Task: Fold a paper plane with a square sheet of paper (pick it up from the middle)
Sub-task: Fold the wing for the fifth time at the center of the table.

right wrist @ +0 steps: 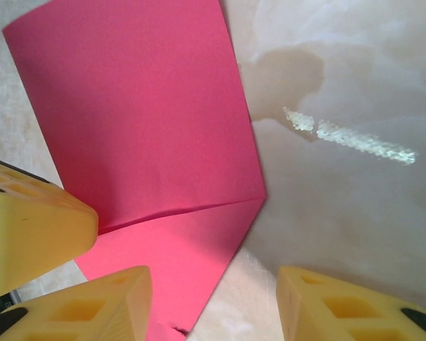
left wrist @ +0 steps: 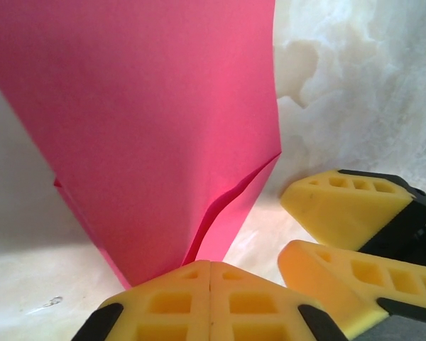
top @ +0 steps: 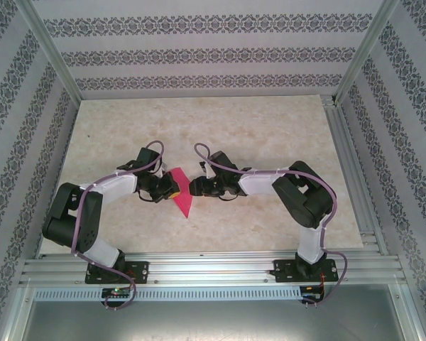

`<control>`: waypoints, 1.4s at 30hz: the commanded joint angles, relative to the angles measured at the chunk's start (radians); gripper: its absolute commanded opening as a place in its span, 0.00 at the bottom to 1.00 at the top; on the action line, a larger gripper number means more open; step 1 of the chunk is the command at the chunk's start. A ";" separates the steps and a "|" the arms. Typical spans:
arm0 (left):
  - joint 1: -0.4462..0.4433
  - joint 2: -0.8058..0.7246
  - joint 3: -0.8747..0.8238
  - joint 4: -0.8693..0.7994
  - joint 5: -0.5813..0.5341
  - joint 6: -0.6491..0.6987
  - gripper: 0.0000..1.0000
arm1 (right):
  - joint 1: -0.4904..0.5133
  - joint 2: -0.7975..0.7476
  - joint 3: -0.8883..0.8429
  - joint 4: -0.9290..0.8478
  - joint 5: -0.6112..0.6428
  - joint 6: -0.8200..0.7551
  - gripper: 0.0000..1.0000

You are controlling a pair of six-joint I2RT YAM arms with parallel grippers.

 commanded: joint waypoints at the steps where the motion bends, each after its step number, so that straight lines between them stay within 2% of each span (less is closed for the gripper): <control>1: 0.013 0.010 -0.016 0.019 0.004 0.027 0.07 | 0.017 0.016 0.026 0.017 -0.015 0.002 0.49; 10: 0.045 -0.027 -0.039 -0.045 -0.060 0.073 0.04 | 0.044 0.020 0.031 0.012 0.006 0.021 0.50; 18: 0.066 0.006 -0.084 0.028 0.001 0.061 0.04 | 0.078 0.042 0.060 0.021 -0.008 0.050 0.50; 23: 0.077 0.000 -0.117 0.050 -0.011 0.054 0.04 | 0.088 0.066 0.070 0.042 -0.011 0.082 0.50; 30: 0.078 0.021 -0.121 0.073 0.011 0.052 0.05 | 0.116 0.092 0.117 0.020 -0.026 0.069 0.39; 40: 0.078 0.000 -0.117 0.082 0.018 0.040 0.06 | 0.107 0.091 0.119 0.022 -0.022 0.063 0.07; 42: 0.078 -0.006 -0.103 0.091 0.038 0.030 0.09 | 0.101 0.072 0.109 0.015 -0.005 0.053 0.04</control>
